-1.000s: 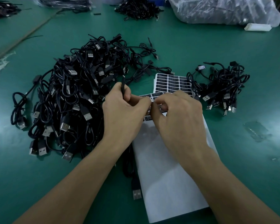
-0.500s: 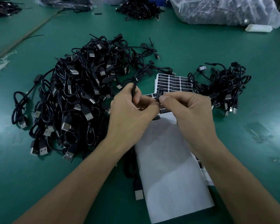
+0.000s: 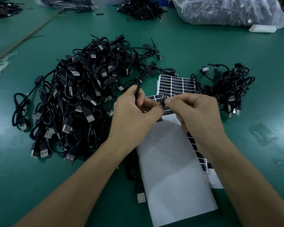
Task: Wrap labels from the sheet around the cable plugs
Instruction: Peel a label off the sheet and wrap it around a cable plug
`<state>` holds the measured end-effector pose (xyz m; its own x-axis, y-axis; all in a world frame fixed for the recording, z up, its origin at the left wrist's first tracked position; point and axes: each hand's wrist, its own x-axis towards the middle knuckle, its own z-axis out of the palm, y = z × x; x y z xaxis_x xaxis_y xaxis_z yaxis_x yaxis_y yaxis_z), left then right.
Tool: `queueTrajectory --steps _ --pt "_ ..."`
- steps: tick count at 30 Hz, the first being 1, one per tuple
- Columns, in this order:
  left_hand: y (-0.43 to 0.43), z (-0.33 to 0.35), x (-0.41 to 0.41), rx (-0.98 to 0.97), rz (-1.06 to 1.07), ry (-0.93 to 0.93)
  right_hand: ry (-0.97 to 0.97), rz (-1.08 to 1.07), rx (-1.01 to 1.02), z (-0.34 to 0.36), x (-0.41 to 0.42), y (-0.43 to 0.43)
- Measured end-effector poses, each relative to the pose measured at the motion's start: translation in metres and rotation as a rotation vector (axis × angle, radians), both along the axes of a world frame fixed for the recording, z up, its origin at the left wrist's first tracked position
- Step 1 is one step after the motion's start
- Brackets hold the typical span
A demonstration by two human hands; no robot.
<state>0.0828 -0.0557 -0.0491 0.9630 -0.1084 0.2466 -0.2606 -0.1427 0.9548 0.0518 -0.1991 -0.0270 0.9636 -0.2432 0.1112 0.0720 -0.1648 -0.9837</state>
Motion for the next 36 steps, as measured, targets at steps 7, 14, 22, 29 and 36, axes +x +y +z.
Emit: queueTrajectory --steps 7,14,22,29,36 --pt "-0.0009 0.0021 -0.0043 0.001 -0.021 -0.009 -0.029 0.004 -0.031 -0.0009 0.0002 0.0004" --pt "-0.0020 0.0037 -0.0065 -0.050 -0.095 0.125 -0.171 -0.142 0.145 0.0008 0.0033 -0.0065" --pt "-0.0025 0.0016 -0.0055 0.141 -0.094 -0.147 -0.217 0.112 0.247 -0.0040 0.0005 0.0029" --pt "-0.0030 -0.0006 -0.0052 0.188 -0.048 -0.194 -0.178 0.015 0.213 -0.0037 0.0009 -0.0006" --pt "-0.0008 -0.0021 -0.0036 0.051 -0.046 -0.076 -0.215 -0.070 0.154 -0.0023 0.0016 -0.0021"
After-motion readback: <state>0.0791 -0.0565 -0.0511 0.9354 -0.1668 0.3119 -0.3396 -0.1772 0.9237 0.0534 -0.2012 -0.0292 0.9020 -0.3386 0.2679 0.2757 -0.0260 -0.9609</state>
